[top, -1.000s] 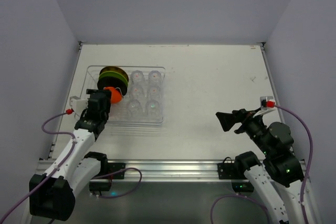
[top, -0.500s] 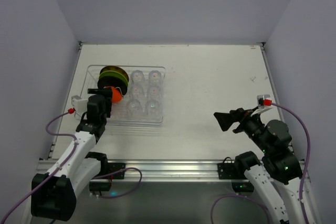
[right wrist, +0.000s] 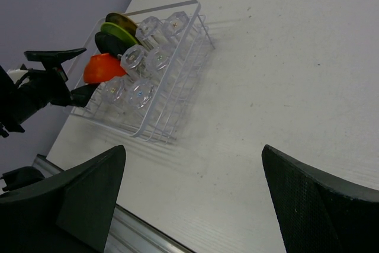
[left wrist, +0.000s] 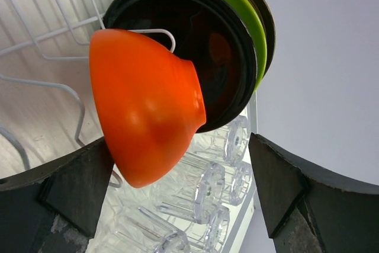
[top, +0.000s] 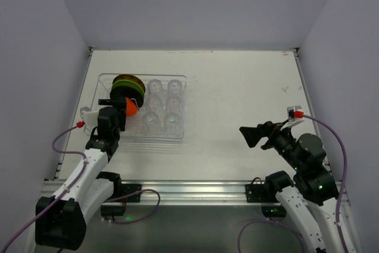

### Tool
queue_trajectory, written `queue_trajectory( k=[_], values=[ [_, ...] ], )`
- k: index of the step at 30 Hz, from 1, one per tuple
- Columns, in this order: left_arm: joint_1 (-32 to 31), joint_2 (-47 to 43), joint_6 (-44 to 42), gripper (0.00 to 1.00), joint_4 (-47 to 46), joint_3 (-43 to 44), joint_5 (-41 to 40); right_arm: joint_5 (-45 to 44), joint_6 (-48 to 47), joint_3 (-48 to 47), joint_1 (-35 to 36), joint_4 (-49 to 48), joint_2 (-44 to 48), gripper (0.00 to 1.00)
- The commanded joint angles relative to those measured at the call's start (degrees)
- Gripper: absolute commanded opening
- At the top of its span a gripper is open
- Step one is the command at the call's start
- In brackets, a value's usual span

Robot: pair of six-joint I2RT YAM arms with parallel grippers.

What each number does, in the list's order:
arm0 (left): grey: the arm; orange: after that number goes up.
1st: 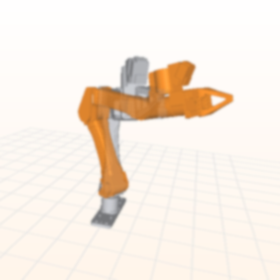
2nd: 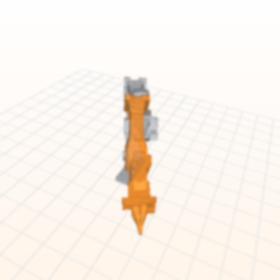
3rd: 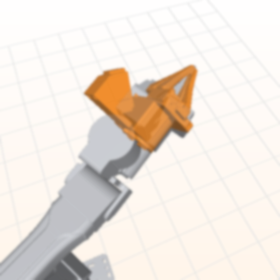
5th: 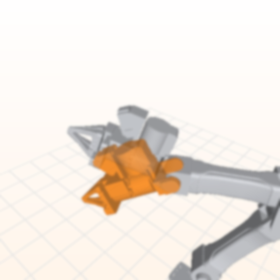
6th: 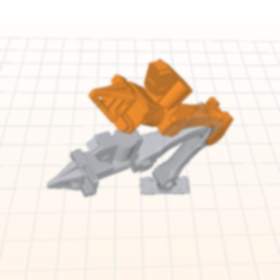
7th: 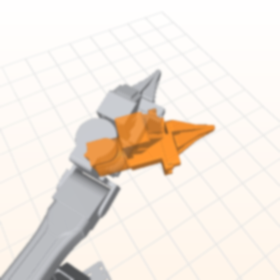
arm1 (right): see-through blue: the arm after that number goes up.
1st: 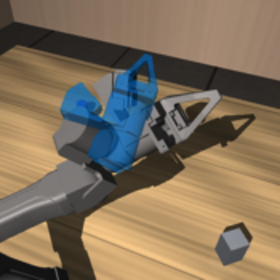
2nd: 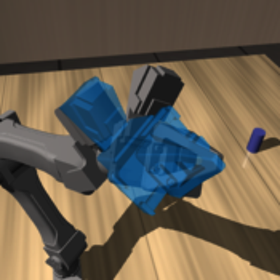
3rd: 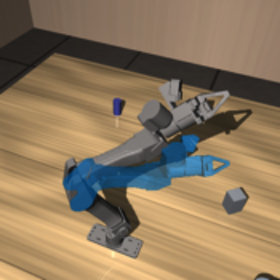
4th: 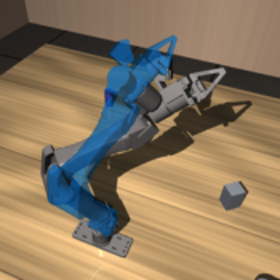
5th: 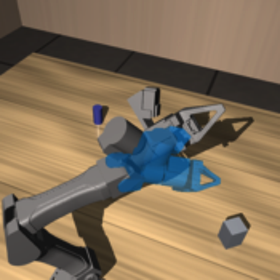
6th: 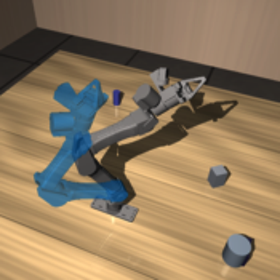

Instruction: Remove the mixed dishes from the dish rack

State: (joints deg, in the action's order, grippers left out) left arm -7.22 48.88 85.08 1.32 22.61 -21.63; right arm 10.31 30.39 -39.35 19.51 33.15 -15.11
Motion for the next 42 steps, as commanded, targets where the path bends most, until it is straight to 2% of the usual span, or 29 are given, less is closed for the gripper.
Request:
queue_trajectory(
  k=[1, 16, 21, 29, 32, 39, 42],
  values=[
    [0.5, 1.1, 1.5, 0.96, -6.5, -1.1, 0.4, 1.4, -0.7, 0.2, 0.1, -2.3, -0.9, 0.99],
    [0.5, 1.7, 2.6, 0.89, -15.6, -7.1, -0.7, 3.6, -0.1, 1.6, 0.1, -4.0, -3.0, 0.99],
    [0.5, 2.1, 2.9, 0.79, -20.6, -9.5, -0.8, 4.0, -0.8, 0.8, 0.0, -3.8, -4.6, 0.99],
    [0.5, 3.6, 2.0, 0.77, -27.7, -11.9, 0.4, 5.1, -0.6, 1.7, 0.1, -5.9, -5.1, 0.99],
    [0.5, 3.2, 1.8, 0.72, -30.0, -12.8, 0.4, 5.1, -0.7, 1.5, 0.1, -5.8, -5.5, 0.99],
    [0.5, 2.3, 0.5, 0.70, -33.6, -12.8, 1.3, 4.7, -1.2, 1.6, 0.0, -5.8, -6.0, 0.99],
    [0.5, 2.9, 0.6, 0.64, -34.3, -12.7, 1.4, 4.7, -1.3, 1.7, 0.0, -5.9, -5.9, 0.99]
  ],
)
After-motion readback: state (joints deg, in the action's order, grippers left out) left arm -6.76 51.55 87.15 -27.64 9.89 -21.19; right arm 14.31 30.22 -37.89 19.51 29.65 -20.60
